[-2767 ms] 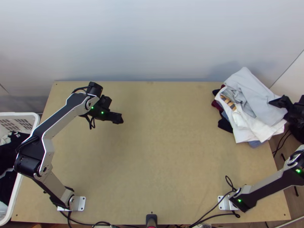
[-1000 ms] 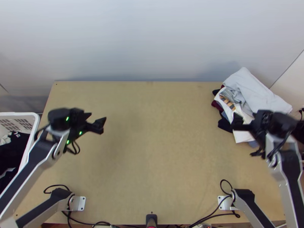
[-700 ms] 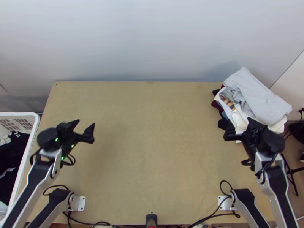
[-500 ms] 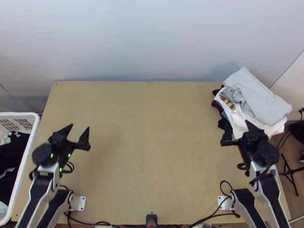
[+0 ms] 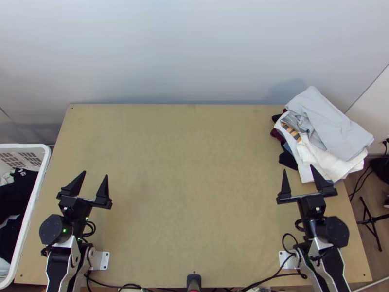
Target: Fold the t-shirt
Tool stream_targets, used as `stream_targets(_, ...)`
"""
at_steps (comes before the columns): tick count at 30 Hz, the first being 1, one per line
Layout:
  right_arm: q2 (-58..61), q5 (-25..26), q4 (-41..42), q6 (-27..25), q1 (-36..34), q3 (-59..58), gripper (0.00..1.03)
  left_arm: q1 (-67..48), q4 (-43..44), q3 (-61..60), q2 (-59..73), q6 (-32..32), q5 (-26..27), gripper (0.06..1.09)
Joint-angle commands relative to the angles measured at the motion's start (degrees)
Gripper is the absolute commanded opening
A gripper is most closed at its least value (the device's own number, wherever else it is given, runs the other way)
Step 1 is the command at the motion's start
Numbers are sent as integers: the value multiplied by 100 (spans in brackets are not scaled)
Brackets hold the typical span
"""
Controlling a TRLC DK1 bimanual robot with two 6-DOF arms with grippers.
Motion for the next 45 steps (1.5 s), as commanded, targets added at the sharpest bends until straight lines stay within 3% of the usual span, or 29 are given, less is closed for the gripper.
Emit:
stream_targets(1, -685, 235, 308, -156, 417, -526, 98, 45, -29, -200, -259, -26, -4, 104)
stream_targets(10, -685, 227, -571, 117, 382, -534, 98, 54, -20, -499, -259, 159, -12, 104)
stream_targets(17, -659, 218, -1001, -50, 391, -526, 98, 19, -29, -508, -250, 168, -12, 104)
stream_targets(25, -668, 218, -1001, -103, 294, -526, 98, 19, -47, -508, -242, 211, -56, 104)
stream_targets(29, -668, 218, -1001, -472, 180, -526, 98, 19, -47, -508, -242, 211, -56, 104)
stream_targets(45, -668, 218, -1001, -402, 22, -526, 98, 45, -47, -499, -242, 211, -83, 104)
